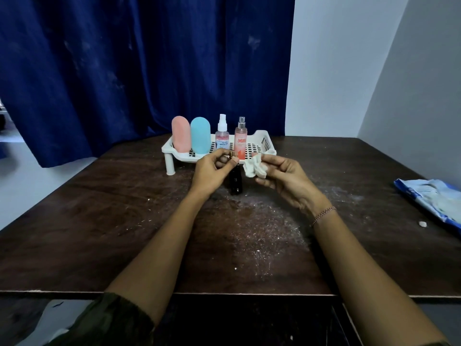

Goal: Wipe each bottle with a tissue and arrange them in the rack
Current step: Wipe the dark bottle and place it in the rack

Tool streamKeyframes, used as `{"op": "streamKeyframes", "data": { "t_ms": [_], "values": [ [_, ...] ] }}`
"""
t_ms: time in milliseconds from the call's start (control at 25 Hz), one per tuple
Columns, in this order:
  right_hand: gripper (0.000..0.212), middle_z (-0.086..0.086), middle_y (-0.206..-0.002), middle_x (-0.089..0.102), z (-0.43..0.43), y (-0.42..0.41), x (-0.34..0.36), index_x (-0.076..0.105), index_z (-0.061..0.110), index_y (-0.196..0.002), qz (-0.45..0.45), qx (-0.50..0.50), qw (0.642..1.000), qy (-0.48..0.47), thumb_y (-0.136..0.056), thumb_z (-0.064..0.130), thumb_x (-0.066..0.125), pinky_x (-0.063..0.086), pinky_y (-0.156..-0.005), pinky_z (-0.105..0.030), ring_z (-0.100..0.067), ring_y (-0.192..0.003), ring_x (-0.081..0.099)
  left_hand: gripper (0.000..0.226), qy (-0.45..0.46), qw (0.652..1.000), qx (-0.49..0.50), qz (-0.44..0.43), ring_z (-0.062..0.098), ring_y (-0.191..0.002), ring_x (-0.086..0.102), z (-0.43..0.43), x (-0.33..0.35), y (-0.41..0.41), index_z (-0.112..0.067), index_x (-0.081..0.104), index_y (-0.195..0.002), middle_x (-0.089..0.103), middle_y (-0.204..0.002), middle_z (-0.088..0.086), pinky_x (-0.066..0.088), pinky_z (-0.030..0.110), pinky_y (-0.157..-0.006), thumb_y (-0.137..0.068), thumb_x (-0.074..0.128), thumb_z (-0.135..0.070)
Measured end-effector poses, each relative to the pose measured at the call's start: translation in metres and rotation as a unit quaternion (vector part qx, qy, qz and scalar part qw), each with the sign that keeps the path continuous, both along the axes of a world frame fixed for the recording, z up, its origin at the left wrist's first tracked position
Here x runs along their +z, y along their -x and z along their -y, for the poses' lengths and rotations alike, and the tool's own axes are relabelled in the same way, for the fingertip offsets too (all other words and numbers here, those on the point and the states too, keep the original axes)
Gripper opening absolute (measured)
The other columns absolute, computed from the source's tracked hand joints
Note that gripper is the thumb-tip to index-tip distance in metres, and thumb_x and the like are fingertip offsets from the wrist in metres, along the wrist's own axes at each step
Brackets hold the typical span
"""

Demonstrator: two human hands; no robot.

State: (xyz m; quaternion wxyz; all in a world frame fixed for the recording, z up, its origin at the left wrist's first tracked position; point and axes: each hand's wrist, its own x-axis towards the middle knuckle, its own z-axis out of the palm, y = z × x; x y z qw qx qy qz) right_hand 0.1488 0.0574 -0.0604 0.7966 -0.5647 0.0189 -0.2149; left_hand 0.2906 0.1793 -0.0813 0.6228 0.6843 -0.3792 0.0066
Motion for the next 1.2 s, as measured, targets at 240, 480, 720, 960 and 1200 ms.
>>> {"op": "streamKeyframes", "data": {
  "t_ms": [240,480,720,960,1200],
  "values": [
    [0.022,-0.001,-0.090,0.072,0.007,-0.010,-0.011,0.067,0.005,-0.095,-0.010,-0.151,0.982,0.112,-0.075,-0.004,0.068,0.055,-0.078,-0.021,-0.011,-0.084,0.067,0.008,0.030,0.999,-0.004,-0.035,0.003,-0.070,0.051,-0.001,0.002,0.001,-0.018,0.066,-0.091,0.061,-0.078,-0.003,0.043,0.009,-0.063,-0.084,0.068,-0.021],
    [0.026,-0.001,-0.095,0.070,-0.008,-0.014,-0.013,0.070,0.021,-0.093,-0.024,-0.254,0.909,0.330,-0.073,0.004,0.074,0.053,-0.079,-0.020,-0.011,-0.086,0.064,0.007,0.034,0.999,-0.015,-0.040,0.002,-0.071,0.059,-0.003,0.005,0.002,-0.024,0.065,-0.079,0.067,-0.077,-0.004,0.050,0.014,-0.056,-0.086,0.064,-0.023],
    [0.024,0.008,-0.096,0.062,-0.016,-0.012,-0.009,0.072,0.014,-0.098,0.019,-0.340,0.832,0.438,-0.078,0.000,0.068,0.049,-0.085,-0.013,0.004,-0.088,0.056,0.007,0.021,0.998,-0.012,-0.060,0.006,-0.070,0.057,0.001,0.006,-0.003,-0.014,0.062,-0.085,0.062,-0.077,-0.004,0.051,0.014,-0.057,-0.090,0.059,-0.018],
    [0.020,0.004,-0.095,0.061,-0.022,-0.014,-0.010,0.070,0.010,-0.093,0.063,-0.322,0.803,0.498,-0.076,-0.001,0.071,0.053,-0.081,-0.022,-0.007,-0.086,0.060,0.005,0.018,0.997,-0.055,-0.045,0.006,-0.069,0.057,0.004,0.007,0.001,-0.018,0.065,-0.084,0.063,-0.076,-0.005,0.051,0.016,-0.059,-0.088,0.062,-0.014],
    [0.020,-0.004,-0.097,0.056,-0.020,-0.020,-0.014,0.070,0.007,-0.095,0.023,-0.307,0.754,0.580,-0.077,-0.003,0.069,0.051,-0.084,-0.024,-0.013,-0.089,0.056,0.008,0.033,0.996,-0.075,-0.029,0.006,-0.073,0.058,0.005,0.007,-0.001,-0.018,0.067,-0.083,0.066,-0.076,-0.006,0.048,0.019,-0.074,-0.085,0.065,-0.011]
  ]
}}
